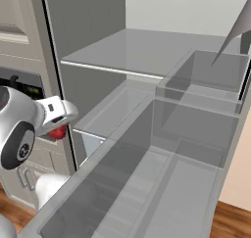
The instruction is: Place the cold items (bell pepper and kiwi) from the fridge in one tupperware on the dining counter. Place the warm items (hot dog and kebab skewer) in the stove area in another tupperware.
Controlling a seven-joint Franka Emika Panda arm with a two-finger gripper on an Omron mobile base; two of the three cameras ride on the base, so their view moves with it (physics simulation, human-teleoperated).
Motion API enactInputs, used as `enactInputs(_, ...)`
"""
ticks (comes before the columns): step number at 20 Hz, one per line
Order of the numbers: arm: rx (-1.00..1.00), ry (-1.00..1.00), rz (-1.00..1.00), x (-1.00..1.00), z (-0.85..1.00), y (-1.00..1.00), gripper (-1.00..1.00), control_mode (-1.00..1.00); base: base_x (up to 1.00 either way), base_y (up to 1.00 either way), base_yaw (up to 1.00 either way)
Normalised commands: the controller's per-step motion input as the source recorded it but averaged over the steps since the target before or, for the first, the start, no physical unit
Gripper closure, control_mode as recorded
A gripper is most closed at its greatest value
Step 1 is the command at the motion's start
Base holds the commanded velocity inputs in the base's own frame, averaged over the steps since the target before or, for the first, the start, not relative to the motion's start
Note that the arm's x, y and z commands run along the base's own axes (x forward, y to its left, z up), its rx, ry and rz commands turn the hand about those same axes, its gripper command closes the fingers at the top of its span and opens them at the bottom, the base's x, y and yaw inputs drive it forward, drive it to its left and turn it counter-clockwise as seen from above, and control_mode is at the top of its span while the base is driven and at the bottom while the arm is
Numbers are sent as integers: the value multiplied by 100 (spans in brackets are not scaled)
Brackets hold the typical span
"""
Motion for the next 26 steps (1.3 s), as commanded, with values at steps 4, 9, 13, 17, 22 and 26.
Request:
enactInputs(4, -3, 3, 11, 6, -78, 23, 100, -100, 0, 0, 0)
enactInputs(9, 0, 0, 9, 24, -97, -3, 100, -100, 0, 0, 0)
enactInputs(13, 5, -6, 7, -7, -53, -21, 100, 100, -6, -7, 3)
enactInputs(17, 0, 0, 0, 0, 0, 0, 100, 100, -63, -37, 25)
enactInputs(22, 0, 0, 0, 0, 0, 0, 100, 100, -66, 20, 45)
enactInputs(26, 0, 0, 0, 0, 0, 0, 100, 100, -11, 65, 57)
